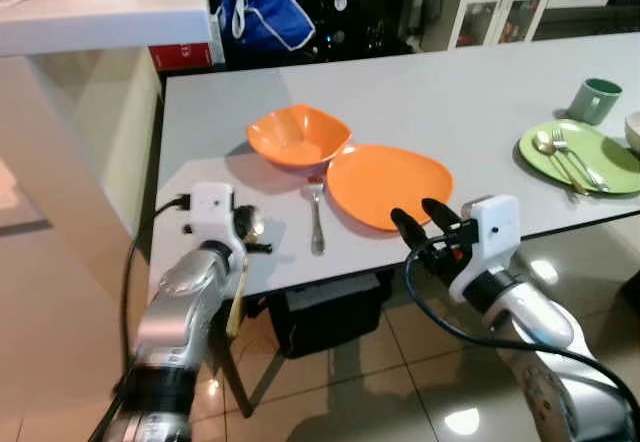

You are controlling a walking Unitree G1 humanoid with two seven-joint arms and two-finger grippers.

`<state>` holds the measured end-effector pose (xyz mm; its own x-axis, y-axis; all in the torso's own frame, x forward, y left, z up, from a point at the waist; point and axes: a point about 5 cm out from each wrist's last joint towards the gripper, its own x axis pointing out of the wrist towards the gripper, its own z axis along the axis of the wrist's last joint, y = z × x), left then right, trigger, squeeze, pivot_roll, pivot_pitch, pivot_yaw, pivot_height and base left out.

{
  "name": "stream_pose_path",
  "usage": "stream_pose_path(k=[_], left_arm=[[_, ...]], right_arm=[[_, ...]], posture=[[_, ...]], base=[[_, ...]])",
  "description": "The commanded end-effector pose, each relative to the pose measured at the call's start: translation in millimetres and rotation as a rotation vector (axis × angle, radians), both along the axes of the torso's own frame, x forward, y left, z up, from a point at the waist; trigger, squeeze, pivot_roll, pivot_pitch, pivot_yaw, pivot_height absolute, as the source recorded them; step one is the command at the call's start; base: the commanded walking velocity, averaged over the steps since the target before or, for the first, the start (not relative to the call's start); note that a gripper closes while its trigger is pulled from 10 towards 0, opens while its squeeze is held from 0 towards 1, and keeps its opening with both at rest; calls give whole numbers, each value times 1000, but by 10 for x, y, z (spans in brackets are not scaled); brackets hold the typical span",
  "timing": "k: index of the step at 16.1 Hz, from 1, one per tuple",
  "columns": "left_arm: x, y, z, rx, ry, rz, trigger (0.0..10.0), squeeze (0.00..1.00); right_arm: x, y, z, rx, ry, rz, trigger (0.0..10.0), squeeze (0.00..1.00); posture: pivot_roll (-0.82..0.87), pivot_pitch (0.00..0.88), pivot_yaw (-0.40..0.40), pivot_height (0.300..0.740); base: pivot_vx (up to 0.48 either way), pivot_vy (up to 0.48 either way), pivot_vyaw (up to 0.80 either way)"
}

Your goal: Setting the table

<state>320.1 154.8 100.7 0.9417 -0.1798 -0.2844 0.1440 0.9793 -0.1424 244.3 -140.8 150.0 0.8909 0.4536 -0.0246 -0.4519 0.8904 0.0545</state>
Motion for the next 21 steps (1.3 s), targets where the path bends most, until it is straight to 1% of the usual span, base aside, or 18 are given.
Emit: stream_pose_path(k=[1, 3, 4, 5, 6, 7, 10, 11, 12, 14, 16, 17, 19, 21], left_arm=[[169, -100, 75, -72, -12, -49, 10000, 0], [279, -129, 116, -85, -4, -73, 10000, 0], [310, -134, 135, -89, -5, -78, 10000, 0], [426, -162, 209, -126, -6, -90, 10000, 0], [456, -176, 230, -138, -6, -94, 10000, 0], [521, -198, 257, -164, -4, -99, 10000, 0], [576, -207, 242, -178, 3, -78, 10000, 0], [612, -196, 238, -205, -1, -33, 10000, 0], [625, -192, 240, -223, -1, -16, 10000, 0], [657, -226, 243, -273, 9, 3, 10000, 0], [676, -262, 251, -289, 10, 7, 10000, 0], [682, -297, 252, -290, 11, -2, 10000, 0], [688, -341, 242, -261, 15, -16, 10000, 0], [695, -323, 237, -227, 12, -6, 10000, 0]], right_arm=[[-53, 18, 51, 6, 5, 37, 10000, 0], [-90, 49, 76, 8, 10, 64, 10000, 0], [-99, 58, 83, 9, 11, 71, 10000, 0], [-135, 83, 106, 15, 17, 87, 10000, 0], [-146, 86, 111, 18, 19, 89, 10000, 0], [-175, 94, 112, 21, 28, 92, 10000, 0], [-218, 117, 111, 23, 44, 101, 10000, 0], [-240, 136, 121, 25, 49, 107, 10000, 0], [-247, 143, 125, 26, 51, 109, 10000, 0], [-266, 168, 132, 25, 57, 115, 10000, 0], [-290, 189, 144, 25, 59, 116, 10000, 0], [-301, 202, 159, 26, 58, 117, 10000, 0], [-321, 211, 182, 12, 55, 119, 10000, 0], [-355, 208, 165, -37, 68, 131, 10000, 0]], posture=[[-55, 0, 30, 740], [-66, 0, 47, 740], [-67, 0, 49, 740], [-76, 0, 62, 740], [-76, 0, 62, 740], [-81, 2, 64, 740], [-89, 15, 64, 740], [-98, 21, 63, 740], [-100, 22, 63, 740], [-113, 33, 63, 740], [-131, 43, 66, 740], [-138, 47, 68, 740], [-157, 68, 67, 740], [-169, 84, 67, 740]], base=[[0, 0, 0], [0, 0, 0], [0, 0, 0], [0, 0, 0], [0, 0, 0], [0, 0, 0], [0, 0, 0], [0, 0, 0], [0, 0, 0], [0, 0, 0], [0, 0, 0], [0, 0, 0], [0, 0, 0], [0, 0, 0]])
